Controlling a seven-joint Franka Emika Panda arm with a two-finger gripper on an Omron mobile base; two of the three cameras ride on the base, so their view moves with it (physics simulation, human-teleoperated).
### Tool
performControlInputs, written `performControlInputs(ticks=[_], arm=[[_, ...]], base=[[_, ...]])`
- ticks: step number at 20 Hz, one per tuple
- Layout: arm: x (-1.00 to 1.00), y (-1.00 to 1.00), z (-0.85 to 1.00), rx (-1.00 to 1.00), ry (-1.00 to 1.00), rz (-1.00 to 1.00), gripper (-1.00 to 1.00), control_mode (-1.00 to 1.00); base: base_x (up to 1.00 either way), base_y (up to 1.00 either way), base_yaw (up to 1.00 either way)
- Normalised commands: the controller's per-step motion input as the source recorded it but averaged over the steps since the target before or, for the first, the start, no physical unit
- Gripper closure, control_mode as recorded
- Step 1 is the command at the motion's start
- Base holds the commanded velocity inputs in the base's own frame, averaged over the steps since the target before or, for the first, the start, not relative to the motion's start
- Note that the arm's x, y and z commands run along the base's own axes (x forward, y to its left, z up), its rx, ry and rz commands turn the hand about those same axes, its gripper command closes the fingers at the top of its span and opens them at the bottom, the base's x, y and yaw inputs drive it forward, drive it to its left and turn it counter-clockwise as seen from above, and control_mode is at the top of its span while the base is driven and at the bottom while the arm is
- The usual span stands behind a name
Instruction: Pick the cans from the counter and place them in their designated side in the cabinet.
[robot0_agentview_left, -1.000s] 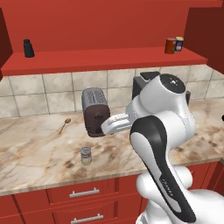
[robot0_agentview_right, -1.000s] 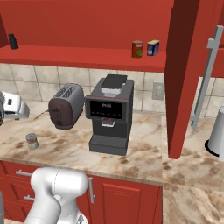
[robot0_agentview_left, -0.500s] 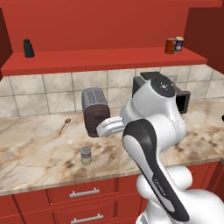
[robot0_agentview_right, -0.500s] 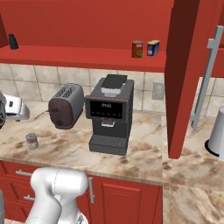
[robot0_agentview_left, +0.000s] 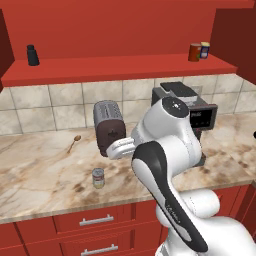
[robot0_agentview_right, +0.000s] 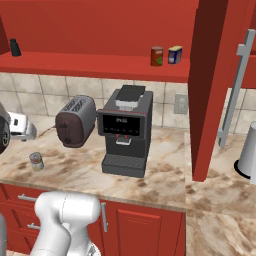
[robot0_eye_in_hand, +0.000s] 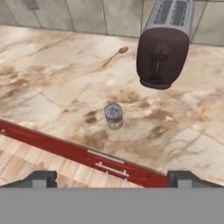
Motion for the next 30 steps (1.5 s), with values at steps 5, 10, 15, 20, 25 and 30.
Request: performControlInputs(ticks=[5, 10, 15, 20, 25, 30], arm=[[0.18, 0.07, -0.22, 0.00, 0.00, 0.00, -1.00, -1.00], [0.16, 0.10, -0.21, 0.00, 0.01, 0.00, -1.00, -1.00], [0.17, 0.11, -0.23, 0.00, 0.01, 0.00, -1.00, -1.00], [0.16, 0.09, -0.19, 0.00, 0.01, 0.00, -1.00, -1.00], [0.17, 0.09, -0.18, 0.00, 0.01, 0.00, -1.00, -1.00], [0.15, 0.10, -0.19, 0.00, 0.01, 0.00, -1.00, -1.00]], base=[[0.00, 0.00, 0.00], [0.00, 0.00, 0.00], [0.00, 0.00, 0.00], [0.00, 0.00, 0.00], [0.00, 0.00, 0.00], [0.00, 0.00, 0.00]])
